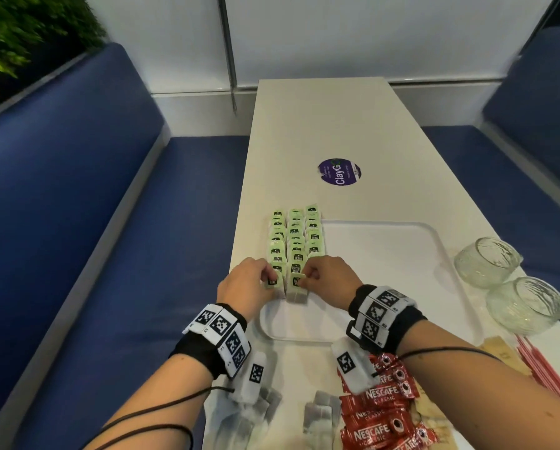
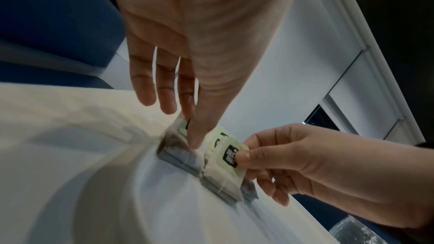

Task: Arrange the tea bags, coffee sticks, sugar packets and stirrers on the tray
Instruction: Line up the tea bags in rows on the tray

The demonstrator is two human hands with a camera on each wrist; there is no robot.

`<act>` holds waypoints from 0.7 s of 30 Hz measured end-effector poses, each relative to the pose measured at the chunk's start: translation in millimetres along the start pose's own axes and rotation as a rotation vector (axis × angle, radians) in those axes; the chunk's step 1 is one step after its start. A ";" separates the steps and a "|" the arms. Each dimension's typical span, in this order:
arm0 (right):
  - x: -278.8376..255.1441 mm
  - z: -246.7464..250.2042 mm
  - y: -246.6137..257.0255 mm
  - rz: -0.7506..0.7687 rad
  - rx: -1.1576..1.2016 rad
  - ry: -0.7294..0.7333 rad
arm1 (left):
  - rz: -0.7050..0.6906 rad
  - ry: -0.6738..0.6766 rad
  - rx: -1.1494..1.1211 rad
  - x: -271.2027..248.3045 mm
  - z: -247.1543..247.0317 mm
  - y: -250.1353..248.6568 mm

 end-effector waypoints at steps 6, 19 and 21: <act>9.5 -0.6 5.3 -0.011 0.014 -0.036 | -0.038 0.071 0.111 12.3 -2.6 -5.6; -44.1 4.2 15.1 0.073 0.146 -0.013 | -0.088 0.096 0.051 -30.7 19.0 -6.7; -61.6 -0.7 14.6 0.093 0.103 0.047 | -0.099 0.111 0.056 -45.8 19.6 -4.9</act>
Point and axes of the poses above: each hand's wrist, its own x-axis towards the middle knuckle, its own z-axis out of the back of the hand, y = z × x, the point moved 2 cm from there along x, towards the middle knuckle, and after that the axes turned 1 degree about -y, right-handed, at the moved point
